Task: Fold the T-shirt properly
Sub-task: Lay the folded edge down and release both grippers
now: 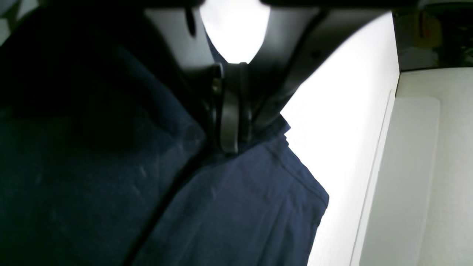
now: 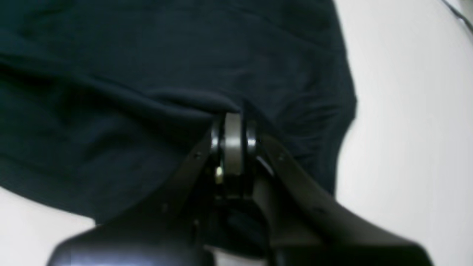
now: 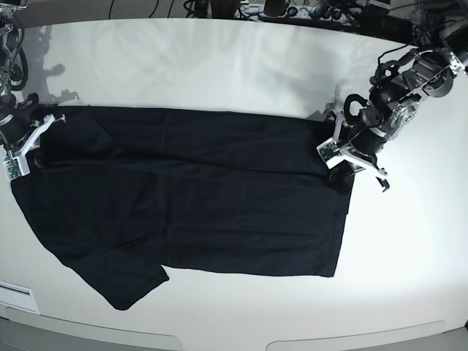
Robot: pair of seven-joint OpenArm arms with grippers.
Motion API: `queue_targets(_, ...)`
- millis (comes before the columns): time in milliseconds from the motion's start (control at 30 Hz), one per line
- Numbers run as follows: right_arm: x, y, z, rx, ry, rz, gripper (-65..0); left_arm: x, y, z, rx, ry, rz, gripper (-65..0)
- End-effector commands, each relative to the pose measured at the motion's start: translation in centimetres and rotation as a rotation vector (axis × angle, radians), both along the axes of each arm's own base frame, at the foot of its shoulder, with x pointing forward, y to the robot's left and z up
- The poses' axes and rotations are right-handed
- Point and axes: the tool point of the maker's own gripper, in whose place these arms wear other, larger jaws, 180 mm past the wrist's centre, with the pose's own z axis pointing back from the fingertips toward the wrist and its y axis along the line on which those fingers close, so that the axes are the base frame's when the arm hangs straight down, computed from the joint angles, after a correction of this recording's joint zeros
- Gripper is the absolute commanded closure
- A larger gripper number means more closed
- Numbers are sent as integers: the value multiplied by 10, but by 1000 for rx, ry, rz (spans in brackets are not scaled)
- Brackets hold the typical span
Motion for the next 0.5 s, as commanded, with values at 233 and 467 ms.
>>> queue_targets(233, 8, -11, 9, -92, -56, 16, 0, -1, -32, -12, -27, 61, -100, 0)
queue_targets(467, 8, -25, 9, -129, -47, -25, -446, -2, -47, -15, -57, 66, -111, 0)
